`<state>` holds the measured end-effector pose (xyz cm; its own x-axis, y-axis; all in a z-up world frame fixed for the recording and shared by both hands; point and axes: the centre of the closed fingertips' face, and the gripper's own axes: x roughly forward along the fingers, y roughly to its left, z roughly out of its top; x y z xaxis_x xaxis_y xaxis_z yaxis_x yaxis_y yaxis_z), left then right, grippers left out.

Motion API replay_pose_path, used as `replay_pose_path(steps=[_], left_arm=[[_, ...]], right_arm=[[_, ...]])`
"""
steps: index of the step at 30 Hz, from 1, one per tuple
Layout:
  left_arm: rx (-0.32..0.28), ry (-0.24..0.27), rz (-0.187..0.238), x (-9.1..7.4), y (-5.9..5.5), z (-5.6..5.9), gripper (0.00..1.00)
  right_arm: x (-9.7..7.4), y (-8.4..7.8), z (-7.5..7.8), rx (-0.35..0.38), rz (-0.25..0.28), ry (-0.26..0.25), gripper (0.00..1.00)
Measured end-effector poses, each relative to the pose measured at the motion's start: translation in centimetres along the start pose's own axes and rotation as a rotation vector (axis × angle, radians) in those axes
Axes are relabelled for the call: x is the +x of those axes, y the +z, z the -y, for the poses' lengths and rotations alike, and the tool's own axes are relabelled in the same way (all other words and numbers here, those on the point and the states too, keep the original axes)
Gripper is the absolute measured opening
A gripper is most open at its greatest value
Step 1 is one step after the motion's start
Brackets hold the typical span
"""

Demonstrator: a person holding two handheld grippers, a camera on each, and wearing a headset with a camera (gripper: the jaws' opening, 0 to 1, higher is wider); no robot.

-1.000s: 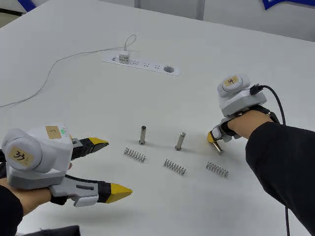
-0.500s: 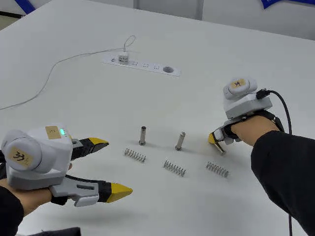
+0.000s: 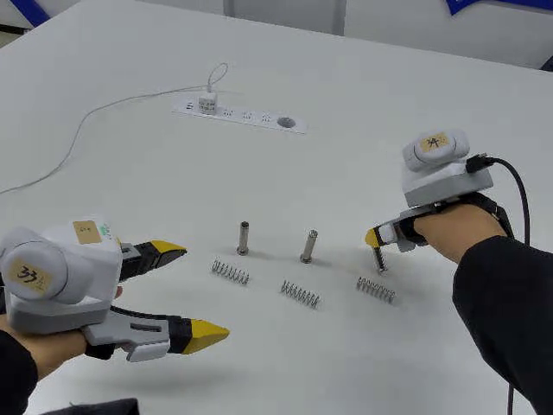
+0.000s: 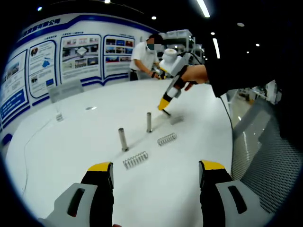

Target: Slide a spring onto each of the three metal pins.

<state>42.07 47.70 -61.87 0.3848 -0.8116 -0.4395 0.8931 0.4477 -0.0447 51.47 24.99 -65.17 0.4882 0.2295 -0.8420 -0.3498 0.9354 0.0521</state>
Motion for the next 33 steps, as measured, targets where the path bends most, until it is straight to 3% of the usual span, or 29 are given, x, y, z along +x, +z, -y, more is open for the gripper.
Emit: replay_pose_path(steps=[17,23,33], left_arm=[[0.007,-0.001,0.004,0.0,0.3,0.2,0.75],[0.009,-0.004,0.003,0.1,0.4,0.3,0.75],[0.011,-0.006,0.005,0.1,0.5,0.3,0.75]], right_arm=[[-2.1,-0.7,-0.3,-0.018,0.112,-0.008,0.08],[-2.3,-1.4,-0.3,-0.017,0.114,-0.007,0.08],[-2.4,-1.0,-0.7,-0.059,0.206,0.001,0.08]])
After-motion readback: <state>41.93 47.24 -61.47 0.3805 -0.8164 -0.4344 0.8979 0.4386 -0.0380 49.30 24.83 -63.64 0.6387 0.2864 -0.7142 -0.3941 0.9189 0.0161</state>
